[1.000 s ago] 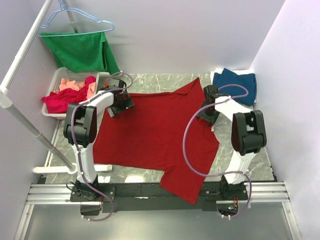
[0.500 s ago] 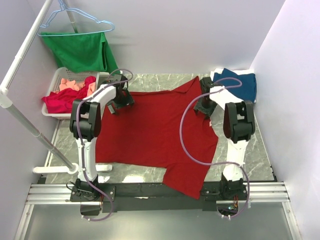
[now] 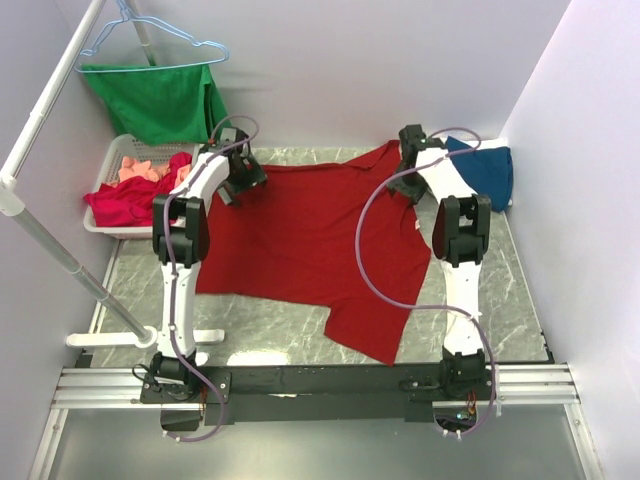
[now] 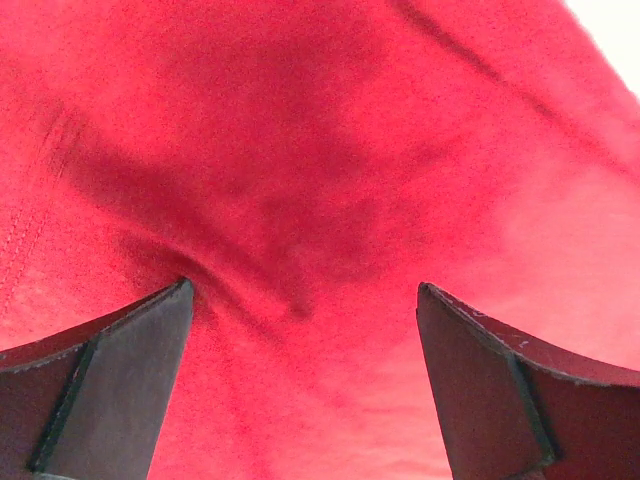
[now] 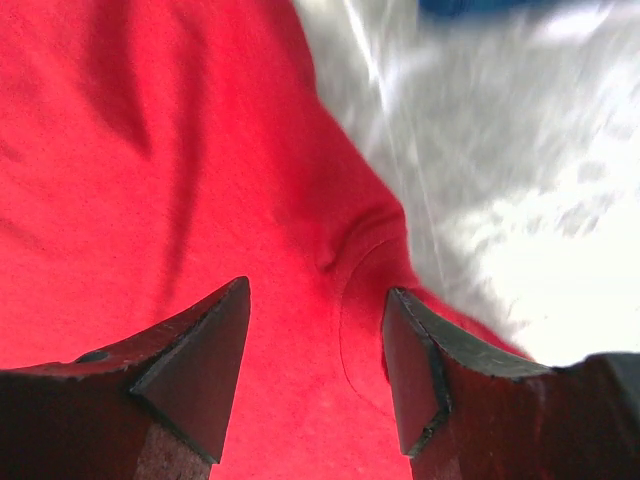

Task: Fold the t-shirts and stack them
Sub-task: Flatten the tshirt out

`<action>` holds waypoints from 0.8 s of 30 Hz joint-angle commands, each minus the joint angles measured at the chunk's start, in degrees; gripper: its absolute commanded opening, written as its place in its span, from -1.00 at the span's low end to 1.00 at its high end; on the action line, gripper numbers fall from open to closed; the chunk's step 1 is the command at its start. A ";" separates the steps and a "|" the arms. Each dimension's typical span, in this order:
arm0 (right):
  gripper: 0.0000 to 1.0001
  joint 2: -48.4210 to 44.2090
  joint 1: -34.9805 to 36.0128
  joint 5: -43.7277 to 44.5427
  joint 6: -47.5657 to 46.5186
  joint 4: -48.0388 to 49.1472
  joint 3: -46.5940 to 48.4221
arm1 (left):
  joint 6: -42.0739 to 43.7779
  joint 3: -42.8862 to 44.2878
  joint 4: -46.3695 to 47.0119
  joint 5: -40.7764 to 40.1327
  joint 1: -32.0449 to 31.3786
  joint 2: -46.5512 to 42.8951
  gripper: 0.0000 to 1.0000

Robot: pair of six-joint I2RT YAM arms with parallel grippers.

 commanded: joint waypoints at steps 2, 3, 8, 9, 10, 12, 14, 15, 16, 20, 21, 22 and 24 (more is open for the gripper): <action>0.24 1.31 -3.16 0.21 -1.88 -0.78 8.25 | 1.95 5.33 6.65 9.19 0.95 6.88 0.99; 0.25 0.18 -3.42 0.03 -2.14 -0.16 8.08 | 2.40 4.73 7.80 9.38 1.21 6.61 0.99; 0.24 -7.11 -3.69 0.21 -4.86 5.11 1.60 | 8.18 -1.42 14.92 7.80 1.22 -1.81 0.99; 0.24 -10.78 -3.51 0.21 -5.21 5.99 -0.08 | 8.90 -4.83 15.54 5.71 1.13 -3.74 0.99; 0.24 -12.73 -3.60 0.29 -5.65 7.91 -1.84 | 9.43 -6.86 16.41 4.64 1.13 -8.11 0.99; 0.25 -18.69 -3.51 0.47 -6.01 9.59 -7.46 | 11.53 -13.52 18.35 2.97 0.95 -12.88 0.99; 0.25 -22.49 -3.51 0.82 -6.27 11.18 -12.02 | 12.76 -20.28 19.49 -0.98 0.78 -19.91 0.99; 0.25 -25.99 -3.51 0.82 -6.27 11.44 -13.62 | 13.29 -22.59 19.85 -1.60 0.69 -22.11 0.99; 0.25 -27.59 -3.42 0.74 -6.19 11.88 -15.03 | 13.30 -25.05 20.11 -4.48 0.60 -26.83 0.99; 0.25 -34.18 -3.07 0.47 -5.40 10.57 -22.49 | 9.63 -35.51 18.37 -10.74 0.51 -36.53 0.99; 0.25 -36.63 -2.55 0.56 -5.31 10.30 -23.99 | 8.65 -36.58 15.31 -12.23 0.51 -39.15 0.99; 0.25 -38.22 -2.37 0.73 -5.04 10.48 -25.66 | 6.03 -37.72 13.71 -13.90 0.51 -40.40 0.99; 0.25 -42.60 -1.93 0.56 -4.60 11.35 -30.93 | 4.34 -42.20 11.69 -16.81 0.51 -44.51 0.99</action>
